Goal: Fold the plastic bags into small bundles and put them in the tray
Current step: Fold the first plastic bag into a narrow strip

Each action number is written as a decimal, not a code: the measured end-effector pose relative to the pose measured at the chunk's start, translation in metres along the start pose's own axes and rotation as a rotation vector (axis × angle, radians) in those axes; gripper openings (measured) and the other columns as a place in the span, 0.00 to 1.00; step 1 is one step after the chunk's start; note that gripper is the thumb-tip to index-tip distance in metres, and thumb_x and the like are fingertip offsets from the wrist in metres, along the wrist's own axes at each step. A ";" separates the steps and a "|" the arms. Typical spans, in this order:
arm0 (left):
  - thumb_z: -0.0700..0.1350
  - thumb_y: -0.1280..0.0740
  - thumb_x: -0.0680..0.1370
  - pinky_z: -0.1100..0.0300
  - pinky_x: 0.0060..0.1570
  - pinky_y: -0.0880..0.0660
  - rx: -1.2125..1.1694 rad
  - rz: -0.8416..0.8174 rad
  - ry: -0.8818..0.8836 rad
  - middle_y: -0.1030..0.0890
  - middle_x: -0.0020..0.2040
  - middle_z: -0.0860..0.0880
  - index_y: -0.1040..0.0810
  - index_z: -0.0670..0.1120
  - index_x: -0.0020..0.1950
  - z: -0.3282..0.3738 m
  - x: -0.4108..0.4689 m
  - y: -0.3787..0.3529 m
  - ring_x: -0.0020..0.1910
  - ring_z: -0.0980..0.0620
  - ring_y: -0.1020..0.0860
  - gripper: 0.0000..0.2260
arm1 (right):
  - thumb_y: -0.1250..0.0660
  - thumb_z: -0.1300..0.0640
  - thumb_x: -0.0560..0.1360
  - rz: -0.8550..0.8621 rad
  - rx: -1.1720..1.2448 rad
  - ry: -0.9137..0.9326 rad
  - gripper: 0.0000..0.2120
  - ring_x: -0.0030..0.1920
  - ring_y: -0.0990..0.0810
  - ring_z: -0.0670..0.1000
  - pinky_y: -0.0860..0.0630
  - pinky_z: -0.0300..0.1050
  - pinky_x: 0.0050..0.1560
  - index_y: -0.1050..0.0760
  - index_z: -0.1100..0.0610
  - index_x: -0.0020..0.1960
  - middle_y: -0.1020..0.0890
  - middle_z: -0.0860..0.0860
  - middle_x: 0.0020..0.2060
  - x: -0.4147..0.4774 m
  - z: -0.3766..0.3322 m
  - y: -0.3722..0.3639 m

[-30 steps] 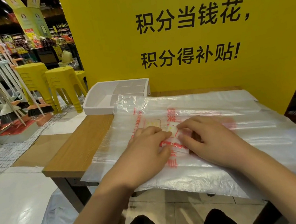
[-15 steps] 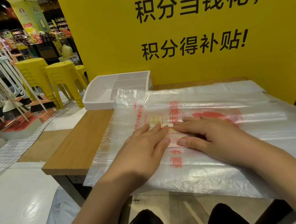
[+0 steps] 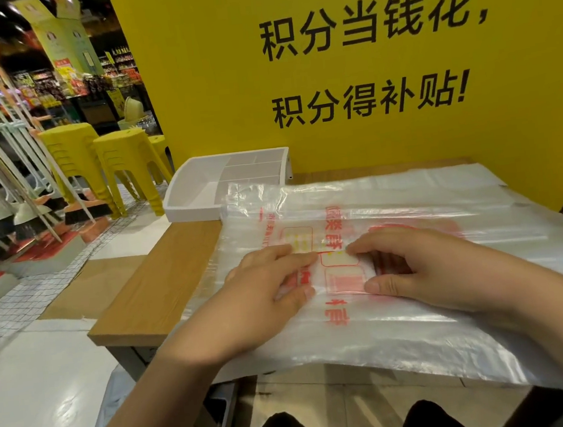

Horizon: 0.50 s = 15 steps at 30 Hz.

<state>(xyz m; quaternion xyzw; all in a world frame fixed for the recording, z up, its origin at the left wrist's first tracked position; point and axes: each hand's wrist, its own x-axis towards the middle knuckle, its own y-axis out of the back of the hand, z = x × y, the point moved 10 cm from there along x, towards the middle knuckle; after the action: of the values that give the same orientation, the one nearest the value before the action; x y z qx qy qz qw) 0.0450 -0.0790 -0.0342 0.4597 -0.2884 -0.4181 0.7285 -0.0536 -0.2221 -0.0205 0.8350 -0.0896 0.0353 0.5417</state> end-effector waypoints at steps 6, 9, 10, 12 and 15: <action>0.46 0.31 0.78 0.61 0.56 0.23 -0.229 0.086 0.007 0.24 0.58 0.60 0.24 0.64 0.62 0.014 0.011 0.029 0.52 0.63 0.22 0.17 | 0.23 0.48 0.71 0.072 0.121 -0.016 0.29 0.55 0.26 0.36 0.30 0.28 0.54 0.29 0.37 0.68 0.27 0.33 0.55 0.003 -0.007 0.014; 0.42 0.30 0.77 0.57 0.44 0.19 -0.377 0.148 0.051 0.21 0.53 0.58 0.22 0.62 0.54 0.018 0.018 0.044 0.40 0.57 0.19 0.14 | 0.21 0.52 0.69 0.140 0.211 -0.051 0.30 0.55 0.23 0.36 0.25 0.33 0.56 0.28 0.37 0.66 0.27 0.33 0.58 0.007 -0.006 0.021; 0.42 0.29 0.77 0.57 0.41 0.19 -0.429 0.151 0.064 0.21 0.54 0.57 0.21 0.61 0.53 0.018 0.020 0.048 0.39 0.56 0.18 0.13 | 0.21 0.55 0.69 0.164 0.287 -0.076 0.28 0.54 0.20 0.38 0.22 0.36 0.55 0.26 0.38 0.65 0.25 0.35 0.58 0.009 -0.004 0.025; 0.39 0.28 0.76 0.58 0.42 0.18 -0.576 0.126 0.073 0.20 0.54 0.54 0.19 0.58 0.53 0.022 0.025 0.059 0.40 0.54 0.16 0.13 | 0.22 0.59 0.71 0.197 0.472 -0.122 0.25 0.49 0.16 0.43 0.19 0.43 0.50 0.24 0.41 0.63 0.19 0.40 0.55 0.012 -0.001 0.037; 0.34 0.29 0.76 0.58 0.44 0.17 -0.717 0.131 0.036 0.19 0.56 0.47 0.18 0.50 0.55 0.030 0.043 0.085 0.46 0.51 0.15 0.13 | 0.26 0.55 0.74 0.178 0.633 -0.172 0.19 0.47 0.14 0.48 0.22 0.47 0.44 0.25 0.43 0.63 0.15 0.42 0.50 0.022 0.003 0.055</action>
<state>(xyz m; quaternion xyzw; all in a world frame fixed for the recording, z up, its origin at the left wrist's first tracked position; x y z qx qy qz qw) 0.0708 -0.1102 0.0567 0.1627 -0.1395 -0.4368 0.8736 -0.0423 -0.2493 0.0316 0.9506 -0.1920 0.0379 0.2408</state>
